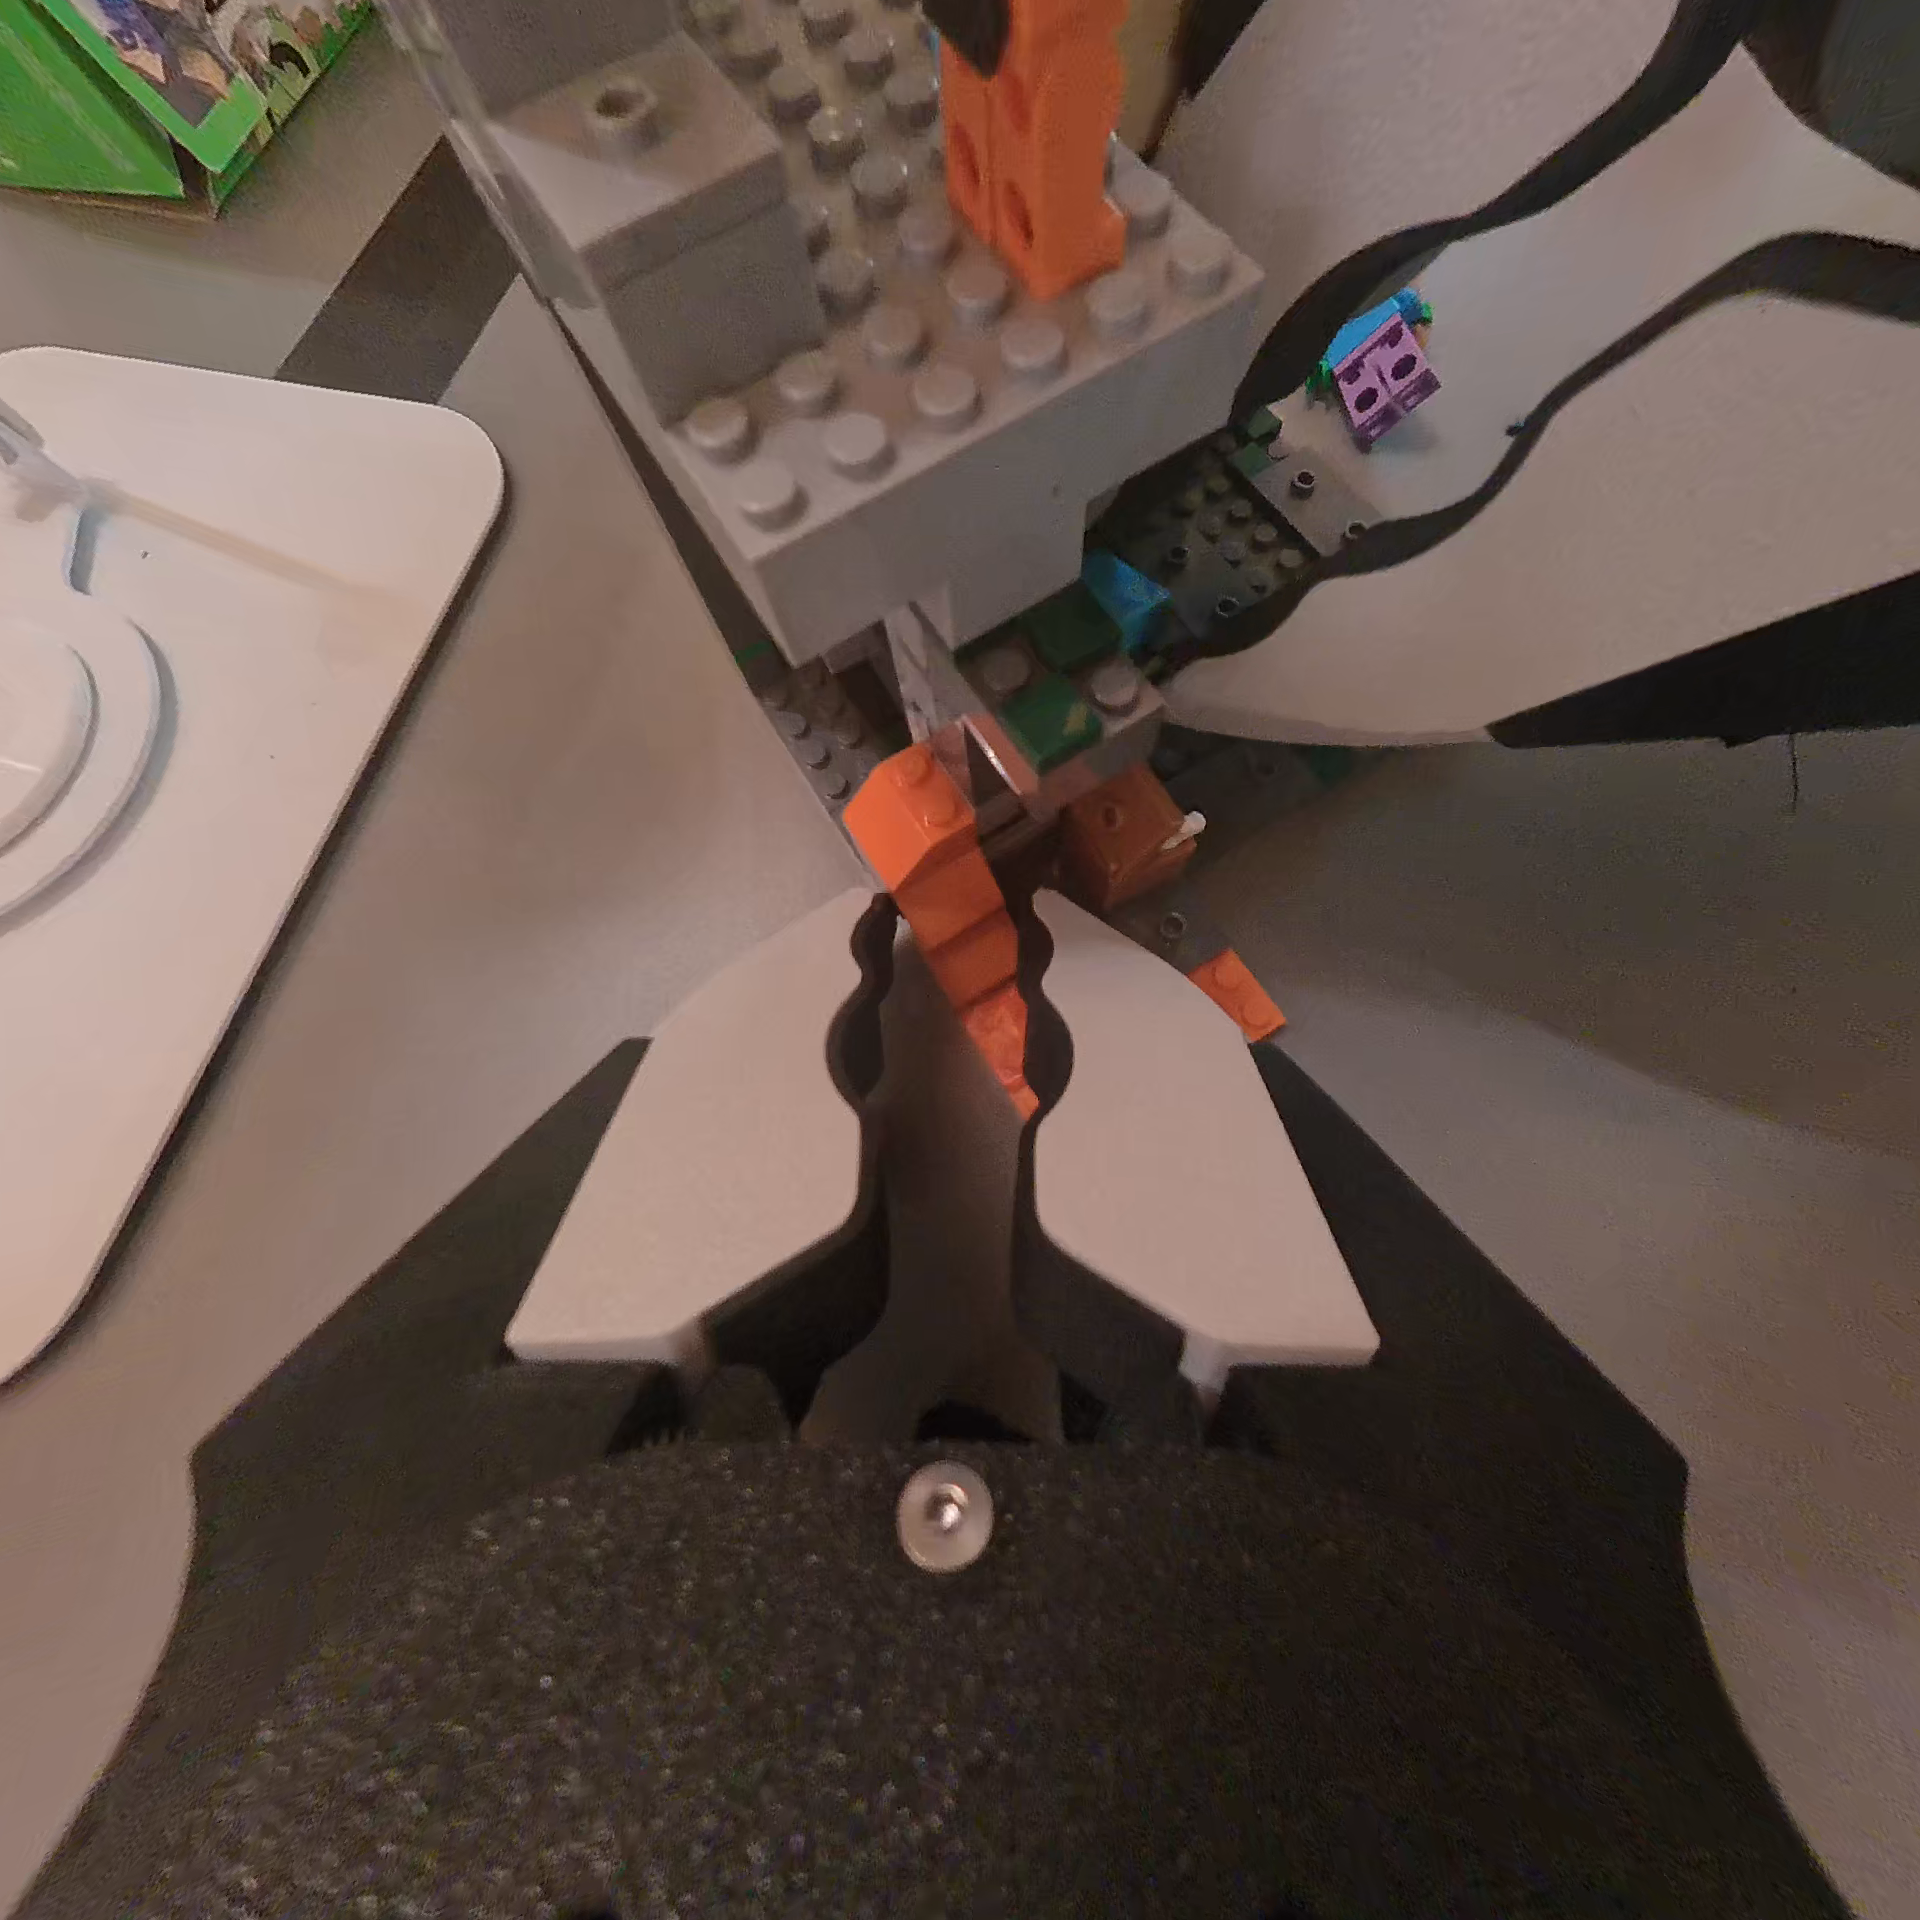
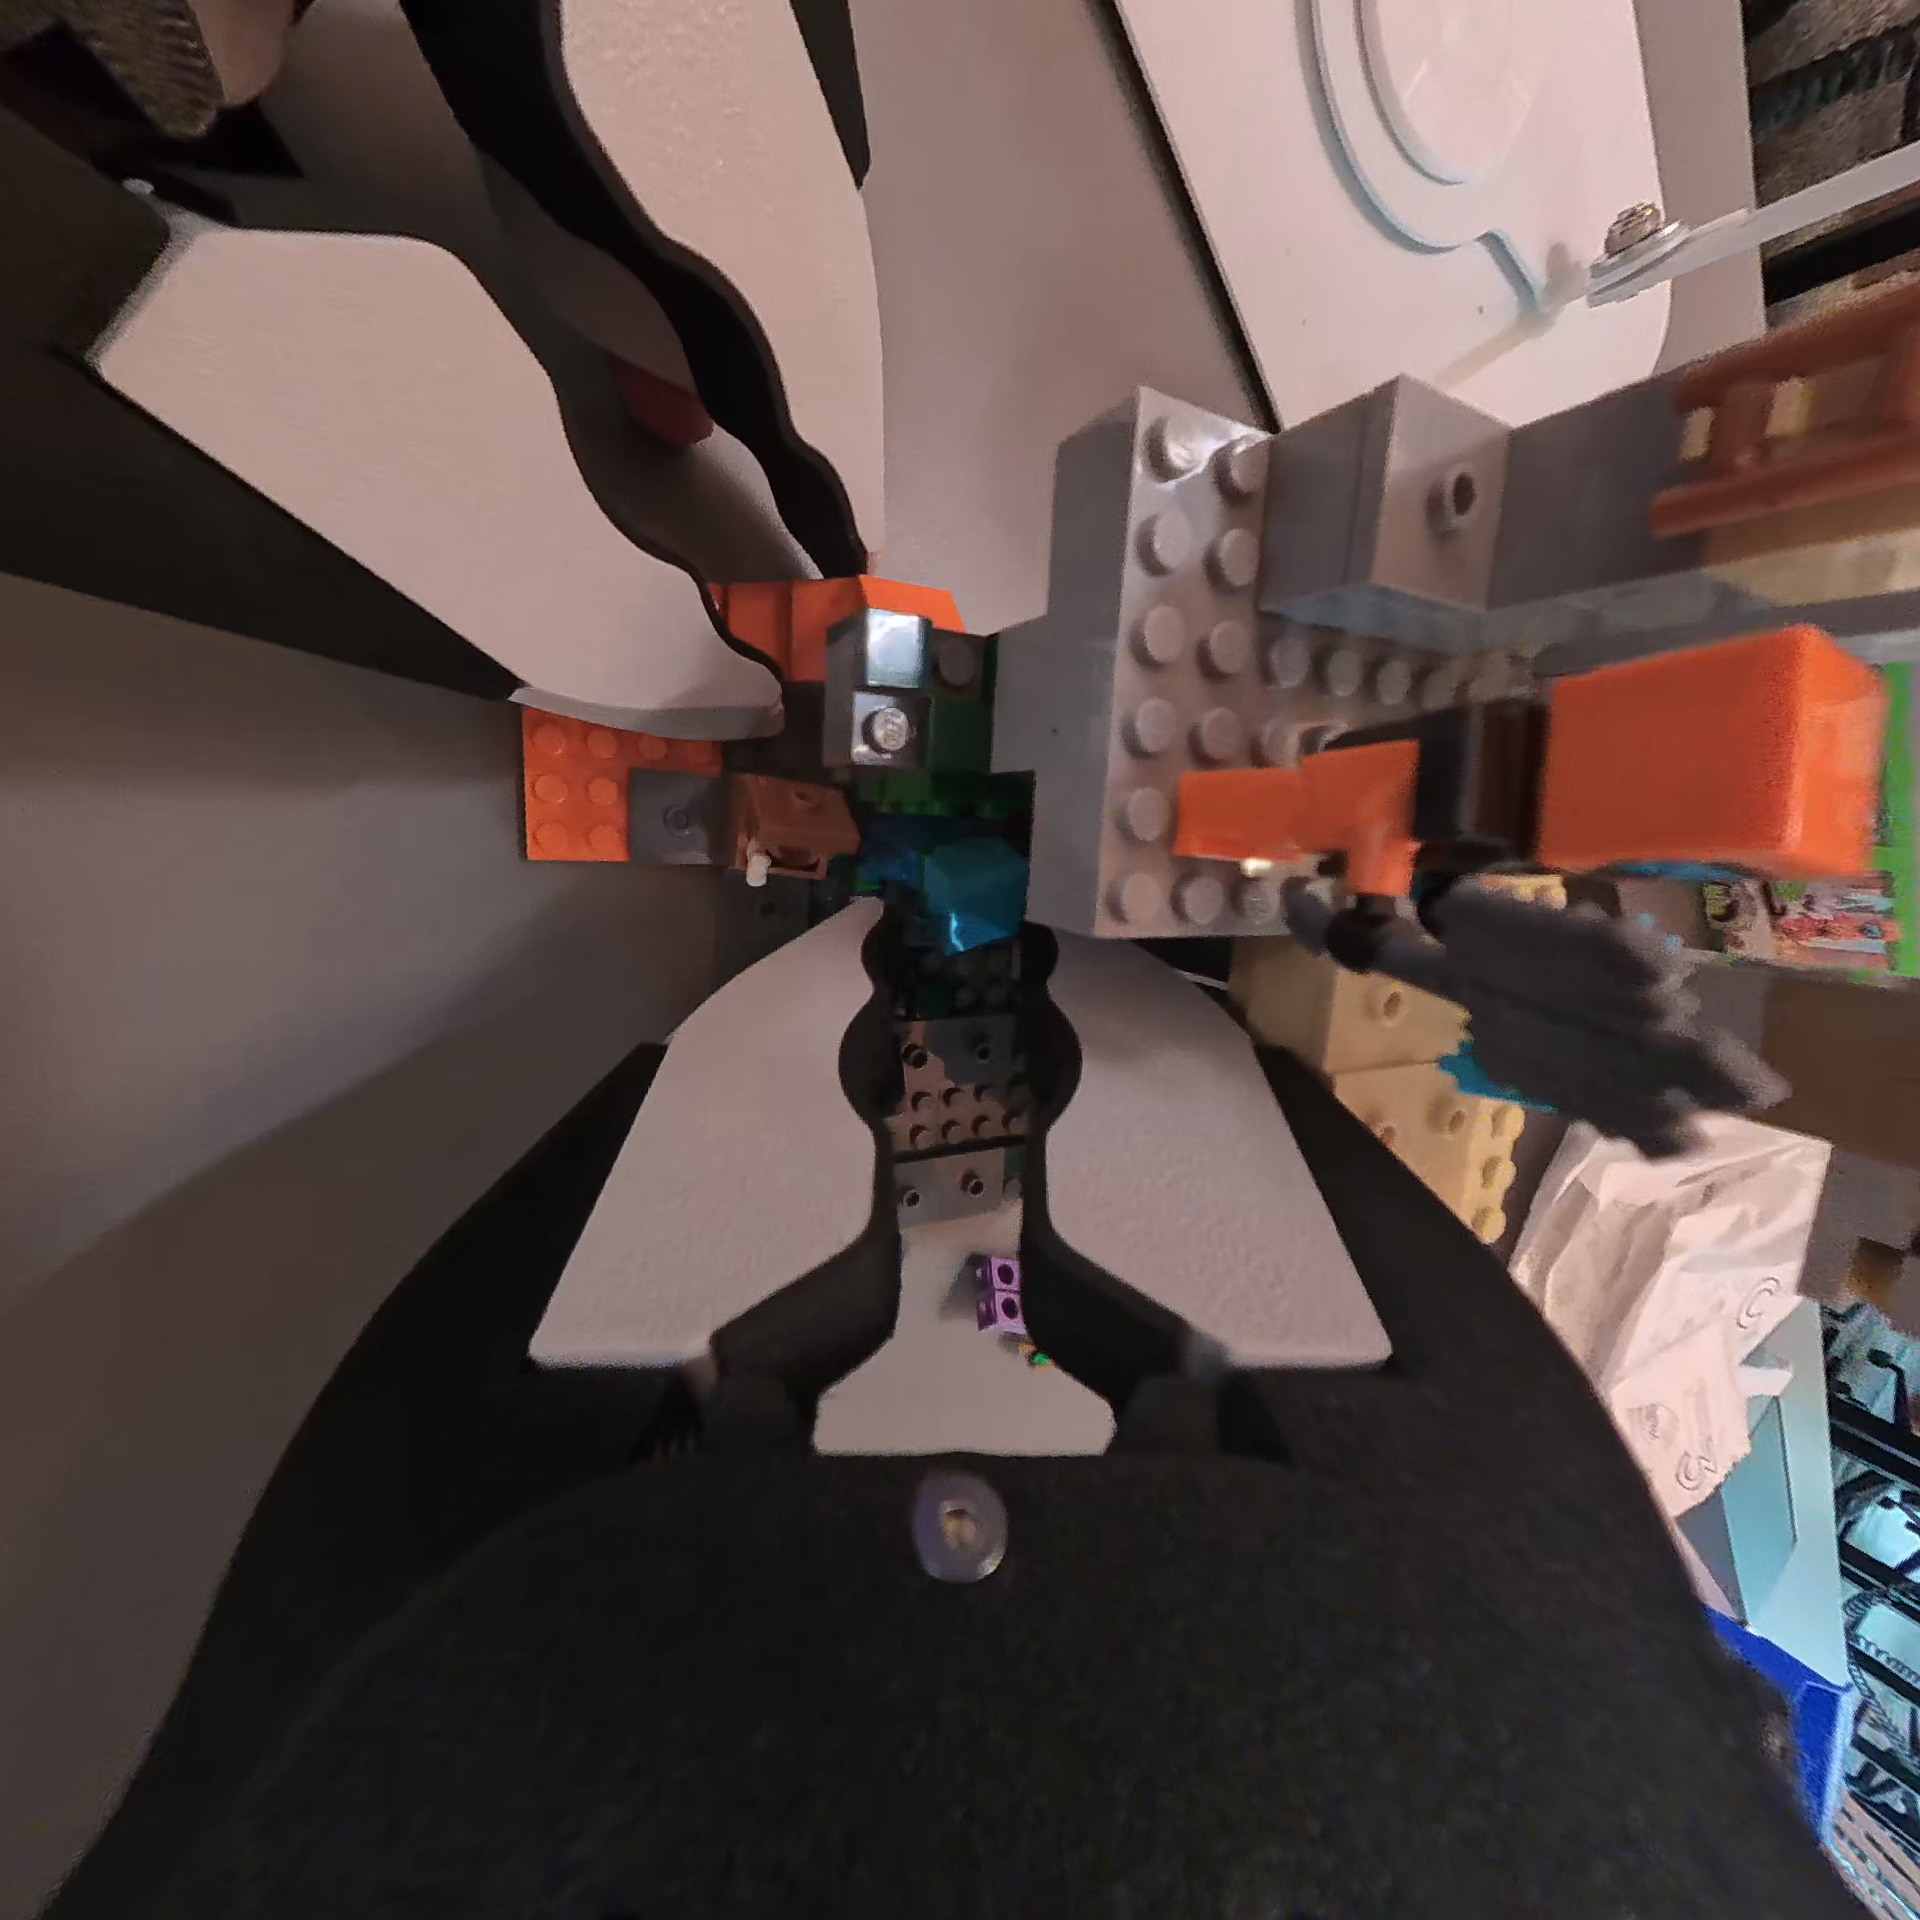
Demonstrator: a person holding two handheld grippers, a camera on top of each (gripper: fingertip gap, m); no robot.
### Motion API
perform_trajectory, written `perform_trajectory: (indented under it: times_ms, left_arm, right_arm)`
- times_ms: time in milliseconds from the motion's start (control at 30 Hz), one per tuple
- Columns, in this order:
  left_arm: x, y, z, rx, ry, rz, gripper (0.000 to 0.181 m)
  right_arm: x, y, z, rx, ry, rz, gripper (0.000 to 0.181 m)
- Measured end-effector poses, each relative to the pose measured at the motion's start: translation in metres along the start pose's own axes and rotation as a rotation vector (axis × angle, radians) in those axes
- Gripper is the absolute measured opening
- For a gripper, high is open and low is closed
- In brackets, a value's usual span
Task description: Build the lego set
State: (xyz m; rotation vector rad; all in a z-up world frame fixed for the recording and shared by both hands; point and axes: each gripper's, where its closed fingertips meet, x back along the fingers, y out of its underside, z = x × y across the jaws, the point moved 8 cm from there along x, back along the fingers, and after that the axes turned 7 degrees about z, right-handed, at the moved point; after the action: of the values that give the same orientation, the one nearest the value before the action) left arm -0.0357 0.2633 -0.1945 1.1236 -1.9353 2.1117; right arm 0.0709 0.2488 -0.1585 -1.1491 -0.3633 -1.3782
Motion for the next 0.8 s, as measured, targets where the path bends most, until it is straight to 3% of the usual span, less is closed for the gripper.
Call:
perform_trajectory:
  times_ms: [33, 800]
  left_arm:
    - [0.0000, 0.0000, -0.0001, 0.001, 0.001, 0.000, 0.023]
    - [0.0003, 0.0003, 0.0004, 0.016, 0.008, 0.003, 0.023]
  right_arm:
    - [-0.0001, -0.0003, 0.0001, -0.001, 0.000, 0.003, 0.021]
    - [-0.0061, -0.0021, -0.0046, 0.001, 0.030, 0.011, 0.019]
